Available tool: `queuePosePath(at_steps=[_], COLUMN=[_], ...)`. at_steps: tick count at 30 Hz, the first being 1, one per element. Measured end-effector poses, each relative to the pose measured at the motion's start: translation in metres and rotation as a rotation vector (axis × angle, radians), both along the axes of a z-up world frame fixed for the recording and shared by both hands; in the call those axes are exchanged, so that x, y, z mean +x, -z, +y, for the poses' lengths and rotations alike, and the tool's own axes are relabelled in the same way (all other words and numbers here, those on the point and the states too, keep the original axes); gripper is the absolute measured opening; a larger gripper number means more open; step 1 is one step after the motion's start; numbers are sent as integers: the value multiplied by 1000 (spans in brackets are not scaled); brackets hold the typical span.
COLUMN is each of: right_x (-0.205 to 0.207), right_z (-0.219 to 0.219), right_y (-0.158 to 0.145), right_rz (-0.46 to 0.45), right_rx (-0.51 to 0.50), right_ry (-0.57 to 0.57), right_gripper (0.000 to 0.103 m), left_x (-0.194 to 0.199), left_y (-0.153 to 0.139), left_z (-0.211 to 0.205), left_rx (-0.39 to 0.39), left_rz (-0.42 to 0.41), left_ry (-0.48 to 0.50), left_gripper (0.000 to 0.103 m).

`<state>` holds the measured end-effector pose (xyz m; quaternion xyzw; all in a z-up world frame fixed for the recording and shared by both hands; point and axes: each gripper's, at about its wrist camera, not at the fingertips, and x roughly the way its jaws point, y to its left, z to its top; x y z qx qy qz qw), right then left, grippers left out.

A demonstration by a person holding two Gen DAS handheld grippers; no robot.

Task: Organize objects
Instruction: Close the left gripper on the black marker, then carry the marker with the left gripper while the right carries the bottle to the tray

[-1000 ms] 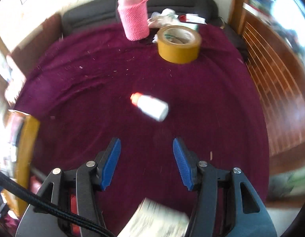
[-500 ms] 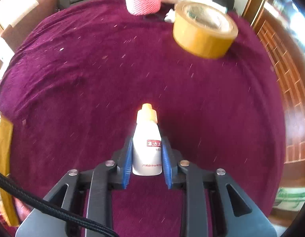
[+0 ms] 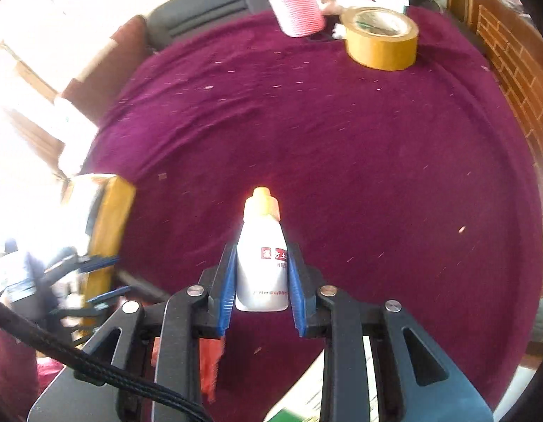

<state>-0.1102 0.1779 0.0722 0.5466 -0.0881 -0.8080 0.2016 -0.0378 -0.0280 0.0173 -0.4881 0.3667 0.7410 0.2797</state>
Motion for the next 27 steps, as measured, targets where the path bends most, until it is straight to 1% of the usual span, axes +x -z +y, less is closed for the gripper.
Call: queuePosePath(at_steps=[1, 2, 4, 6, 7, 8, 10, 11, 13, 15, 19, 20, 23, 25, 26, 27], right_x=[1, 6, 11, 10, 10, 11, 15, 17, 21, 25, 34, 36, 46, 52, 56, 59], right_z=[-5, -7, -10, -19, -20, -22, -24, -25, -26, -26, -25, -26, -33, -42, -50, -57], right_y=[0, -1, 0, 6, 7, 8, 9, 9, 11, 11, 8, 6, 1, -2, -4, -6], right_rz=[0, 0, 0, -4, -9, -13, -15, -17, -17, -16, -14, -14, -14, -13, -11, -10], right_rx=[-15, -27, -44, -59, -69, -80, -93, -103, -120, -128, -170, -180, -213, -231, -237, -243], right_ry=[-7, -14, -26, -30, -33, -35, -34, -35, -35, -32, -28, -29, -42, -59, -68, -79], right_gripper=[24, 24, 24, 24, 24, 24, 24, 24, 24, 24, 24, 24, 24, 24, 24, 24], left_x=[-1, -2, -6, -6, -3, 1, 6, 6, 7, 6, 7, 12, 29, 38, 47, 48], left_y=[3, 1, 2, 2, 2, 2, 1, -1, -3, -8, -28, -39, -60, -71, -78, -81], left_z=[2, 3, 5, 8, 9, 12, 13, 10, 4, -1, -22, -31, -54, -70, -84, -90], left_rx=[-13, 2, 10, 24, 31, 27, 52, 94, 135, 168, 298, 351, 456, 514, 549, 568], left_rz=[-3, -1, -23, -30, -35, -27, -42, -73, -79, -55, -26, -13, 16, 43, 61, 67], left_ry=[5, 14, -11, -27, -28, -31, -43, -63, -98, -155, -282, -312, -377, -414, -449, -465], left_gripper=[29, 29, 29, 22, 13, 12, 12, 12, 12, 12, 11, 11, 11, 11, 11, 11])
